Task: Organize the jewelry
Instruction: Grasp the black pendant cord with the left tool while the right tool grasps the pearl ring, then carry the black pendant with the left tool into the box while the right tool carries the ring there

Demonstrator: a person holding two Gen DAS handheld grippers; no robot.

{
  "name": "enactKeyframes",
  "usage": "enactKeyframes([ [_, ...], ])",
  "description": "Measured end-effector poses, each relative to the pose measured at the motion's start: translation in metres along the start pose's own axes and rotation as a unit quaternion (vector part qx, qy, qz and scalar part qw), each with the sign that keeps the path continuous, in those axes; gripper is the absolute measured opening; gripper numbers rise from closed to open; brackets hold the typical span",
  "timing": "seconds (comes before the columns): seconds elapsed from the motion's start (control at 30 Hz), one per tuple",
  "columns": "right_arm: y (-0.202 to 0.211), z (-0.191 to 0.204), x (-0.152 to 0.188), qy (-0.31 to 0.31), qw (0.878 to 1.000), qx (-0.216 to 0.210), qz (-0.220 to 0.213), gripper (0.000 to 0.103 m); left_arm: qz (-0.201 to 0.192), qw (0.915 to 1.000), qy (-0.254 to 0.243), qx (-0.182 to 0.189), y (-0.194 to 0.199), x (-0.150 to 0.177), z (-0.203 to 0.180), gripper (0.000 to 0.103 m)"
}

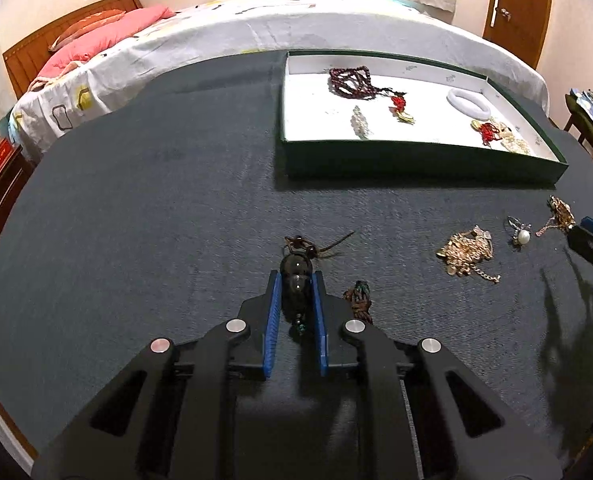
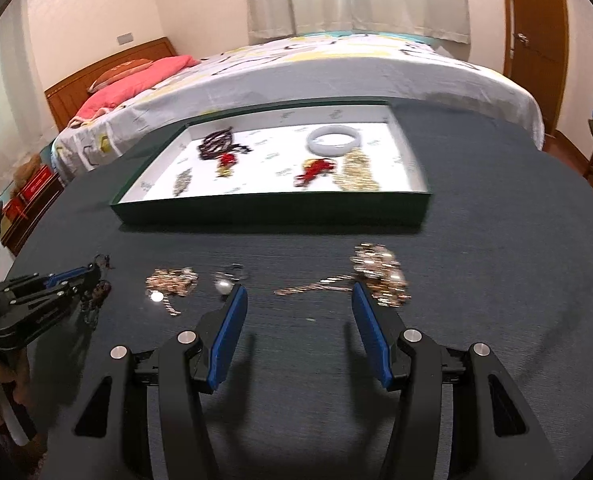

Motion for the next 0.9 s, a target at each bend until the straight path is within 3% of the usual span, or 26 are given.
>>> enactKeyframes([
  [0.13,-0.015,0.016,-0.003,0.019,1.0,-0.004,0.009,0.052,-0.011,0.9998,-0.014,-0.007,0.001,-0.005,0.006,0.015],
  [0.4,-0.04,0.026,-0.008,0.025,0.999,-0.001,0.035,0.04,-0.024,0.9984,-0.051,-0.007,-0.001,-0.006,0.011,0.015],
  [0.77,-0.051,0.029,-0.004,0.03,0.998,0.009,0.056,0.024,-0.028,0.9983,-0.05,0.01,-0.005,-0.007,0.01,0.015],
  [0.9,-0.051,0.03,-0.004,0.035,0.998,0.008,0.054,0.023,-0.026,0.9985,-0.046,0.014,-0.006,-0.007,0.011,0.015],
])
Point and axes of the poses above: each gripper's, at about its wrist camera, not at the fingertips, and y roughly against the way its jaws point, z to its left, x to its underside, the point moved 1 cm from there along -y, roughly the way its jaws point, and after that the axes turned 15 degrees about -x, right-handed, at the moved point
